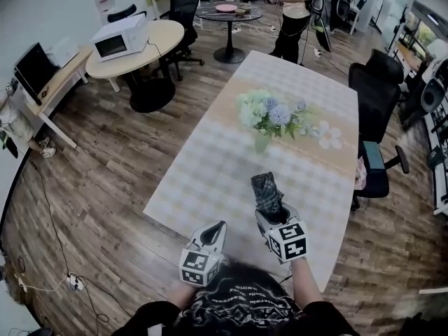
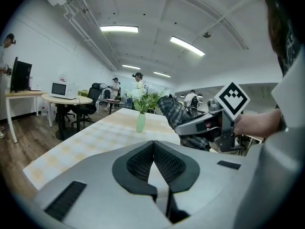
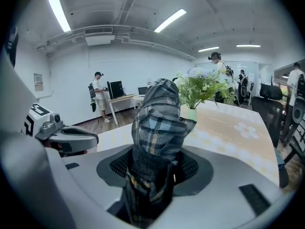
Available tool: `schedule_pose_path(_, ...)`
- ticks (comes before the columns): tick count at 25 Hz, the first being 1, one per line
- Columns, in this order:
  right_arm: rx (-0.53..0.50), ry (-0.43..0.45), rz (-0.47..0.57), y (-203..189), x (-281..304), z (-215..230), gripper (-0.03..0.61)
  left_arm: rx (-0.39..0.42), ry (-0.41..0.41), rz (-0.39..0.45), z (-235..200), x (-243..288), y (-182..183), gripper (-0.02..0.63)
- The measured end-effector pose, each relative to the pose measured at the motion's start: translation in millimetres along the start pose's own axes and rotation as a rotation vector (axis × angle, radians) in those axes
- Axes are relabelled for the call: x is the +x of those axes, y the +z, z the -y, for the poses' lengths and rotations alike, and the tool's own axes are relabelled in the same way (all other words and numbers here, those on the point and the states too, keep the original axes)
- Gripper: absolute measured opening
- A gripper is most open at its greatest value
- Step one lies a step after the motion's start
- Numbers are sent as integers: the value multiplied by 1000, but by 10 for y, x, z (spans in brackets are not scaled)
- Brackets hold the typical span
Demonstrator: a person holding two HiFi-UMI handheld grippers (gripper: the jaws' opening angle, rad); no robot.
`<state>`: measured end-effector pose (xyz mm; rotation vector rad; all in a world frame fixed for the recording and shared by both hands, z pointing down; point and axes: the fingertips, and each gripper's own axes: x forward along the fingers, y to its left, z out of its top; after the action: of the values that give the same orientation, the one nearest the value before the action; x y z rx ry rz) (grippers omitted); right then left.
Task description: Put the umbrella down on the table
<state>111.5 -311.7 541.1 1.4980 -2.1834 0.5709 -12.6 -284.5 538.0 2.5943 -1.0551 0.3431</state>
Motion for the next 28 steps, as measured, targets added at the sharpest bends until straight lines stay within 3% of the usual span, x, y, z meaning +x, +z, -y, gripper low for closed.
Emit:
schedule_pose_path(15,-58,131,-158,84,1012,50,222,-22,90,0,-197,-40,23,20)
schedule_pose_path(22,-97,154,-274,-144,1452,136,224,-48,92,-15,-279,6,28,20)
schedule_pose_path(28,-68,166,-340,-260,1768,225,224,-63,124,-29,-390,61,24,20)
